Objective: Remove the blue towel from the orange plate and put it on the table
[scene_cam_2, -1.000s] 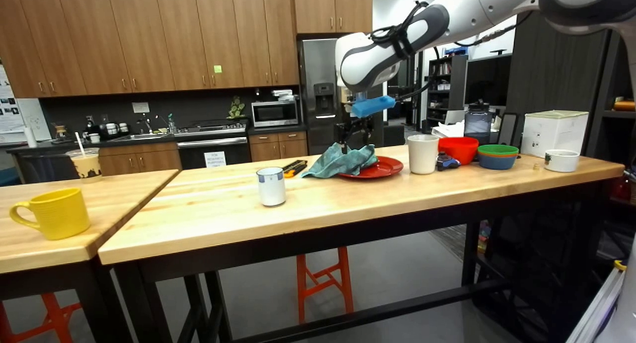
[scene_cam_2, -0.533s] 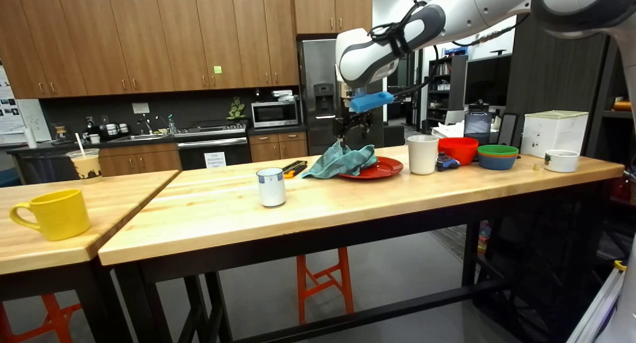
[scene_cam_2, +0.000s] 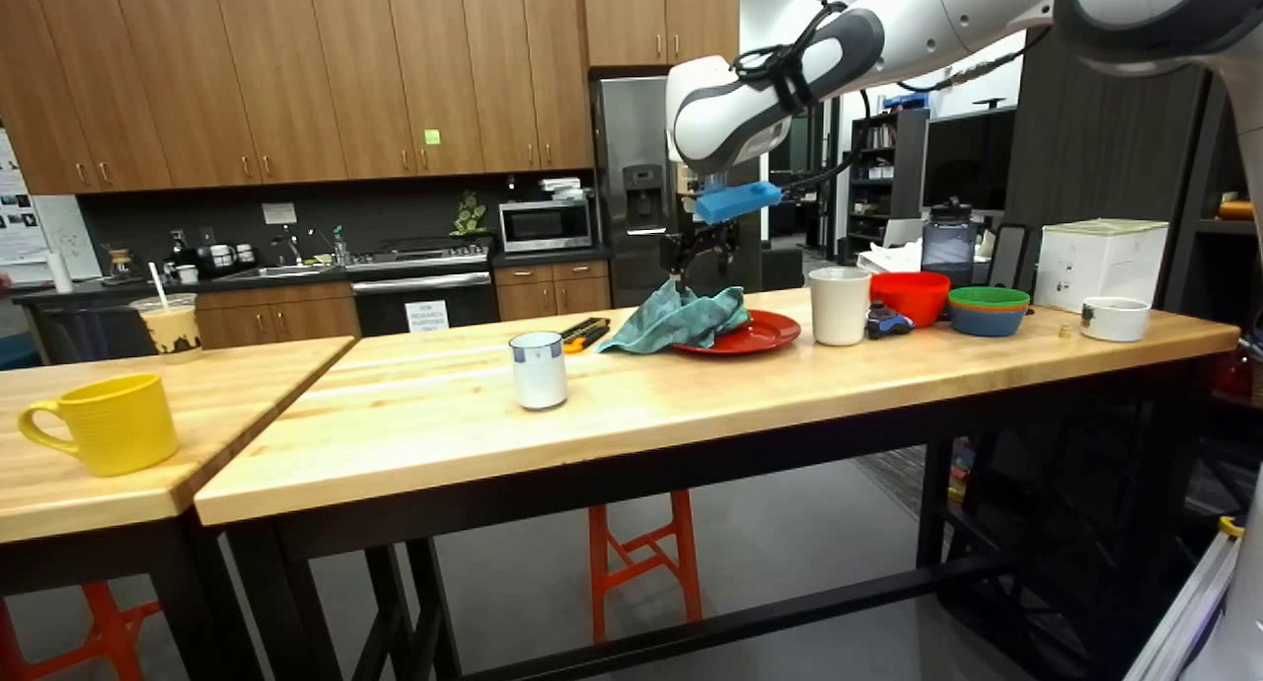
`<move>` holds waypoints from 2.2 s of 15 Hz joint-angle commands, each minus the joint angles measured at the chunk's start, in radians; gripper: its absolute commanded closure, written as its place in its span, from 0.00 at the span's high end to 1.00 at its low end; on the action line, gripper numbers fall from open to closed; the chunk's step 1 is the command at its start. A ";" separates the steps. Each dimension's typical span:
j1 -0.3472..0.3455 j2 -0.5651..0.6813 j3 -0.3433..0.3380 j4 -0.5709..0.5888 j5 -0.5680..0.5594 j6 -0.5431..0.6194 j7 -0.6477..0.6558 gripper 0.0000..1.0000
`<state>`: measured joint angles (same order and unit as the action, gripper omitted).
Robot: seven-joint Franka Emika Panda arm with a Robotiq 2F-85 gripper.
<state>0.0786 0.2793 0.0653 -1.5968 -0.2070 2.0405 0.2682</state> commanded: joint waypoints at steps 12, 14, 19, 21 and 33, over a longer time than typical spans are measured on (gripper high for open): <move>0.014 -0.009 -0.021 -0.023 0.014 0.002 -0.005 1.00; 0.013 -0.014 -0.022 -0.030 0.015 0.001 -0.007 1.00; 0.012 -0.023 -0.022 -0.053 0.016 0.003 -0.009 1.00; 0.012 -0.026 -0.021 -0.064 0.017 0.002 -0.010 1.00; 0.013 -0.007 -0.022 -0.069 0.016 -0.003 -0.010 1.00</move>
<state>0.0822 0.2839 0.0586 -1.6613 -0.2027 2.0412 0.2678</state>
